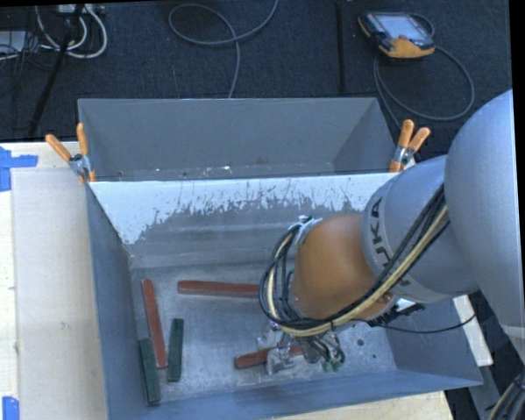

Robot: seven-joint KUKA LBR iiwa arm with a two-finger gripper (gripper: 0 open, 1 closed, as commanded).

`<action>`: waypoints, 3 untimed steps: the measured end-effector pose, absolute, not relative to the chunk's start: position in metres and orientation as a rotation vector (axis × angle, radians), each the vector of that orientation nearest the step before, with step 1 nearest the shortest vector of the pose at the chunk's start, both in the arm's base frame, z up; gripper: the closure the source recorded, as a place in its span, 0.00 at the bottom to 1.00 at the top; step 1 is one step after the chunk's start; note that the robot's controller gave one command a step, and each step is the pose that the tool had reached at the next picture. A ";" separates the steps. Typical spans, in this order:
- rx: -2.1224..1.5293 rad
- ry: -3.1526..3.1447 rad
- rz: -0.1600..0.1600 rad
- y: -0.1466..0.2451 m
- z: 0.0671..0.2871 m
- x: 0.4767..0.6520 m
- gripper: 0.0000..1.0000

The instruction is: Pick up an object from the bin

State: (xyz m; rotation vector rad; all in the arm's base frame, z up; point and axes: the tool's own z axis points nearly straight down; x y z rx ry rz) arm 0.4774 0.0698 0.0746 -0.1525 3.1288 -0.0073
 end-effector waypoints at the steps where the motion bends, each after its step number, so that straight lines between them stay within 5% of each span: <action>1: -0.151 3.131 -0.006 0.070 0.077 0.477 1.00; 3: -0.153 3.138 -0.001 0.071 0.087 0.476 1.00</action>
Offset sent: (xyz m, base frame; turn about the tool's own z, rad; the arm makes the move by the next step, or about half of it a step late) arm -0.0002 -0.0001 0.0192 0.0000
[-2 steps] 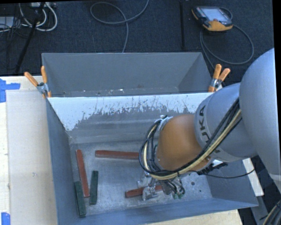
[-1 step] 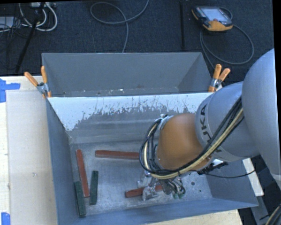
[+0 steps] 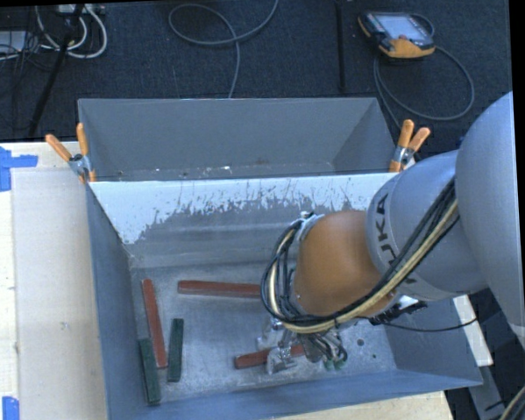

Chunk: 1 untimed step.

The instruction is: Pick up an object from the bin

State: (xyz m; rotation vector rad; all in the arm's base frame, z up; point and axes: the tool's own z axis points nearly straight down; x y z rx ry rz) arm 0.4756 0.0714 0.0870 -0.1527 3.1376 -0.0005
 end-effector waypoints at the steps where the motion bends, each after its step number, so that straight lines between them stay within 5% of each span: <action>1: -0.153 3.146 -0.001 0.071 0.095 0.474 1.00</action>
Offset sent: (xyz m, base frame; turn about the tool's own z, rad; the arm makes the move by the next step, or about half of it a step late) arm 0.0000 -0.0001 0.0070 0.0000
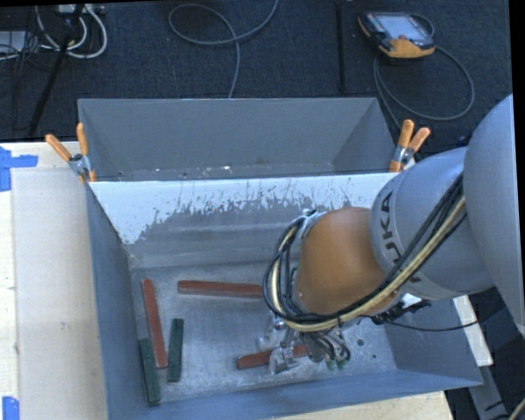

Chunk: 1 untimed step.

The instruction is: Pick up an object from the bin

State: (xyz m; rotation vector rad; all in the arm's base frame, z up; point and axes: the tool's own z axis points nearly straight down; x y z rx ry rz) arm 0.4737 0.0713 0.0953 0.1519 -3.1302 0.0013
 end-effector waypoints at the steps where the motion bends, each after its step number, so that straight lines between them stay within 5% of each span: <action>1: 0.152 -3.127 0.001 0.071 0.118 0.473 1.00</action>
Offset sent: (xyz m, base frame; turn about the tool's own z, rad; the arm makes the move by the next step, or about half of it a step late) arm 0.0001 0.0000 0.0551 0.0000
